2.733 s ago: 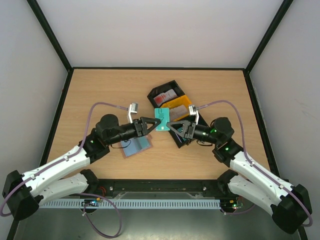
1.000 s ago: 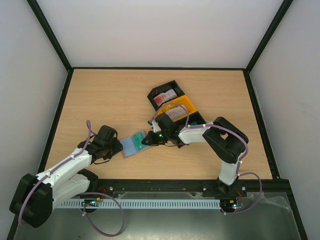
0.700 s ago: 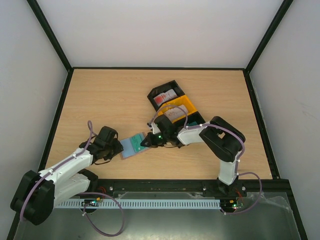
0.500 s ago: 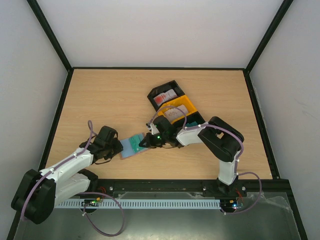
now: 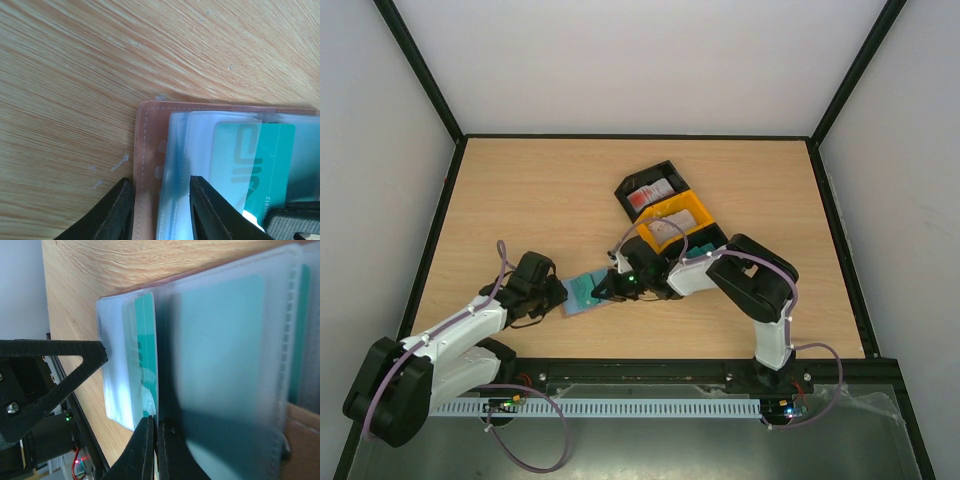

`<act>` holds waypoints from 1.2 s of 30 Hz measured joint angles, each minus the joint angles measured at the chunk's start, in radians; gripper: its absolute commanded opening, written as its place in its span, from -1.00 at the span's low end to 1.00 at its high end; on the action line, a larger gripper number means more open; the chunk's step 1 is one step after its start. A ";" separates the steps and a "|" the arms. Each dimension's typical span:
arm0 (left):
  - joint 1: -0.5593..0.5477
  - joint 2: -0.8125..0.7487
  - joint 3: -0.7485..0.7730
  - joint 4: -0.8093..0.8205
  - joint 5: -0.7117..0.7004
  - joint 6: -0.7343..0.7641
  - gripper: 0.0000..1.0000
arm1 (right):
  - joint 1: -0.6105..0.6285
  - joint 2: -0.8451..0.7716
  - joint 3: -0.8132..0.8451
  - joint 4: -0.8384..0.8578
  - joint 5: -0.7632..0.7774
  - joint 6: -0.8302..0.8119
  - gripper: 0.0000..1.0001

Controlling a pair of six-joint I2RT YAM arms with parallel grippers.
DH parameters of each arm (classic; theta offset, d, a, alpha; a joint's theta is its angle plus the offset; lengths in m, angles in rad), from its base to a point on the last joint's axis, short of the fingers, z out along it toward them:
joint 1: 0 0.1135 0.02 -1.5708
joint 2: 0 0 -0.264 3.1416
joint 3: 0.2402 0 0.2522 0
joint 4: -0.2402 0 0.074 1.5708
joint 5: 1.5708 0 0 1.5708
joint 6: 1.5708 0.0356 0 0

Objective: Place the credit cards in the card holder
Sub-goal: Insert the credit card into the card holder.

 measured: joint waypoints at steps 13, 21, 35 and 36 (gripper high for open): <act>0.001 -0.014 -0.022 0.046 0.025 0.000 -0.25 | 0.042 0.040 0.000 0.084 0.014 0.069 -0.96; 0.005 -0.023 -0.029 0.053 0.031 -0.009 -0.23 | 0.065 0.045 0.001 0.096 0.040 0.113 -0.85; 0.005 -0.035 -0.028 0.058 0.102 -0.043 0.19 | 0.088 -0.115 -0.041 0.000 0.175 0.111 -0.01; 0.005 -0.036 -0.024 0.049 0.105 -0.041 0.25 | 0.088 -0.140 -0.041 -0.026 0.190 0.089 0.04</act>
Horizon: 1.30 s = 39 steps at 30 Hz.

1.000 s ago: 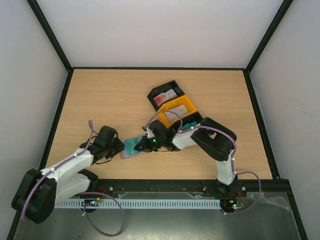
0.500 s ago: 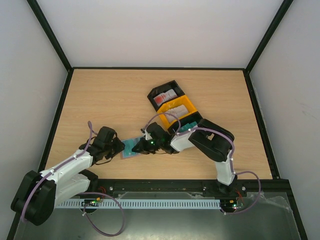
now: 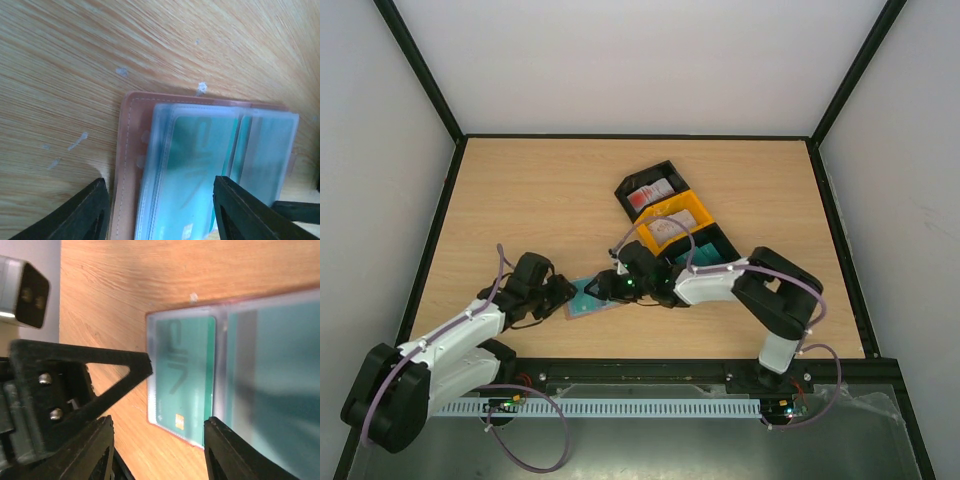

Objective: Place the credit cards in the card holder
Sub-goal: Insert the credit card into the card holder, then close the card holder at the center of the board.

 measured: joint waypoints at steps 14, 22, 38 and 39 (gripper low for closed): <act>0.000 -0.065 0.101 -0.200 -0.065 0.066 0.67 | -0.010 -0.232 0.096 -0.463 0.364 -0.280 0.27; 0.000 -0.069 0.186 -0.243 -0.122 0.116 0.60 | -0.014 -0.186 0.124 -0.602 0.383 -0.356 0.02; 0.005 0.042 0.164 -0.230 -0.128 0.160 0.32 | -0.024 -0.021 0.188 -0.705 0.376 -0.539 -0.17; 0.005 0.050 0.161 -0.228 -0.128 0.161 0.32 | -0.024 -0.017 0.190 -0.699 0.372 -0.547 -0.18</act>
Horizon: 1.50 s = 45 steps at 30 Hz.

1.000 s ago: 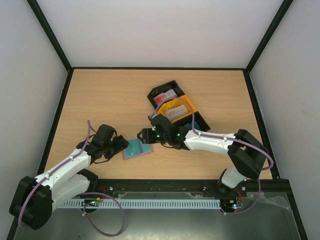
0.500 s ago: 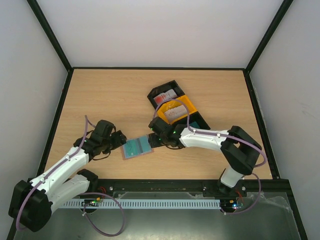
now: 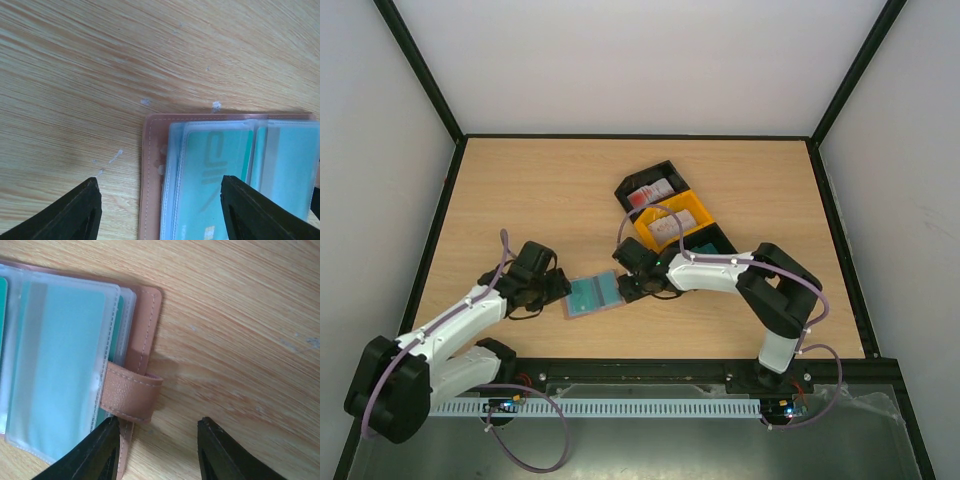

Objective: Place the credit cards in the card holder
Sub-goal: Close the card holder at the center of the board.

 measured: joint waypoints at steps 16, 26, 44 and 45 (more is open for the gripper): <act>0.000 0.035 -0.028 0.019 -0.001 0.010 0.11 | 0.000 0.025 -0.039 0.184 0.125 0.027 -0.47; 0.000 0.029 -0.029 0.020 -0.005 0.009 0.11 | 0.000 0.024 -0.063 0.255 0.247 0.138 -0.38; 0.000 0.011 -0.072 0.049 0.027 -0.003 0.10 | 0.000 0.089 0.064 0.192 0.322 0.196 -0.61; 0.000 0.006 -0.074 0.050 0.030 -0.004 0.10 | 0.000 0.100 0.074 0.191 0.320 0.192 -0.67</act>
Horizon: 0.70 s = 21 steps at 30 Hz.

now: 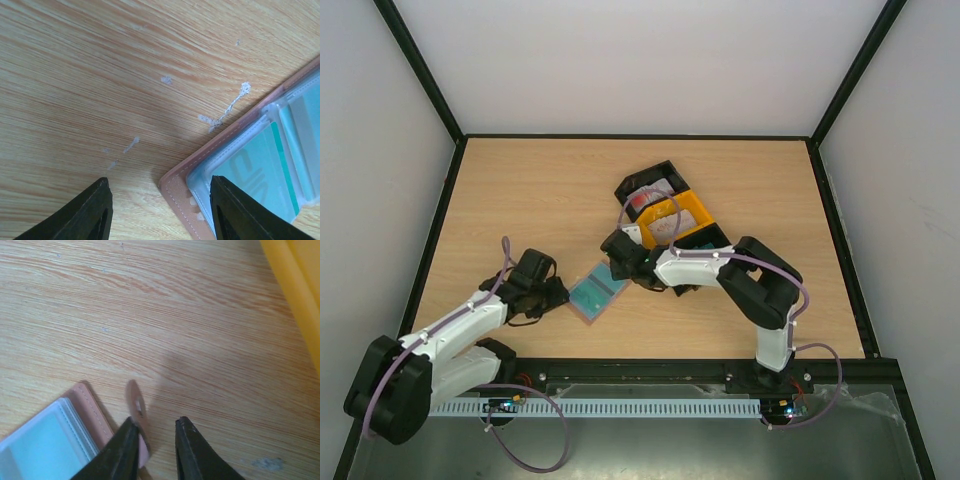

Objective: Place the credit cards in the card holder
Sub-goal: Close the card holder at the center of the board.

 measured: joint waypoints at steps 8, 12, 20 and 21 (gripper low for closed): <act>0.000 -0.058 -0.024 0.009 0.017 -0.043 0.12 | -0.003 0.032 0.024 -0.014 -0.029 -0.024 -0.96; 0.000 -0.071 -0.032 0.013 0.026 -0.063 0.18 | -0.003 0.030 0.024 -0.017 -0.028 -0.026 -0.96; 0.000 -0.093 -0.032 0.014 0.026 -0.081 0.29 | -0.005 -0.084 0.024 -0.047 -0.007 -0.054 -0.96; 0.000 -0.098 -0.032 0.014 0.026 -0.085 0.29 | -0.005 -0.108 0.024 -0.054 -0.003 -0.061 -0.96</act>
